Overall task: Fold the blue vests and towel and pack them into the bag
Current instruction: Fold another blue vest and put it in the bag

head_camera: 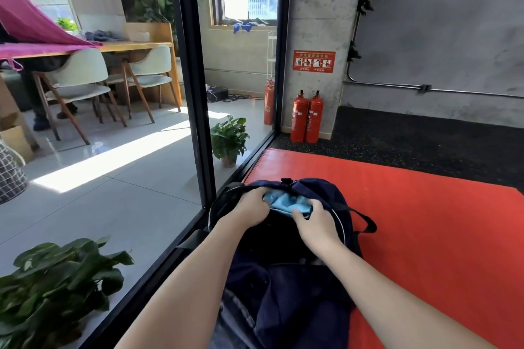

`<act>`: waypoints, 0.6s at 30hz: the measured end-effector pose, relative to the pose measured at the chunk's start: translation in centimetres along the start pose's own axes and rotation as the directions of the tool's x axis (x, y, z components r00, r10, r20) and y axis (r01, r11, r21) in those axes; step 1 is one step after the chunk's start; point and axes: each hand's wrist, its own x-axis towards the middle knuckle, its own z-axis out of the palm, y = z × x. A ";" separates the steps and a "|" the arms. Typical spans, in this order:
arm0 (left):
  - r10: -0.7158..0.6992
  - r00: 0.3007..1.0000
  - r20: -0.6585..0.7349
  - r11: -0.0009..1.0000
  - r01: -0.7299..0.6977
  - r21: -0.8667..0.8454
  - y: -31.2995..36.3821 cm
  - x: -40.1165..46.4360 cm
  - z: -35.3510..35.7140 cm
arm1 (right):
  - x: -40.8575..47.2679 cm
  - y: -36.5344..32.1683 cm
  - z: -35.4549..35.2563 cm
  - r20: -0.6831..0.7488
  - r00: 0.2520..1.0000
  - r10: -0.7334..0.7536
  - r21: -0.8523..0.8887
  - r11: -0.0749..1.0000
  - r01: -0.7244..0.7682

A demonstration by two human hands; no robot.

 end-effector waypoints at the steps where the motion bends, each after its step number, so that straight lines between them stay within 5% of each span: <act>1: 0.012 1.000 -0.008 1.000 -0.011 0.007 -0.2 0.2 0.1 | 0.1 0.0 0.0 0.010 1.000 -0.016 -0.024 1.000 0.016; 8: 0.066 0.992 -0.109 0.987 -0.081 -0.135 0.2 2.4 -0.3 | 0.8 -1.5 -0.9 -0.082 0.978 -0.193 -0.108 0.977 0.183; 12: -0.004 0.999 0.049 0.999 0.006 -0.046 -0.6 2.6 0.6 | 0.8 -2.0 -1.5 -0.047 0.978 -0.202 -0.135 0.972 0.195; 18: 0.077 0.997 -0.006 0.996 -0.077 0.049 -0.7 2.1 -2.0 | 1.0 -1.9 -2.2 0.064 0.984 -0.167 -0.237 0.955 0.177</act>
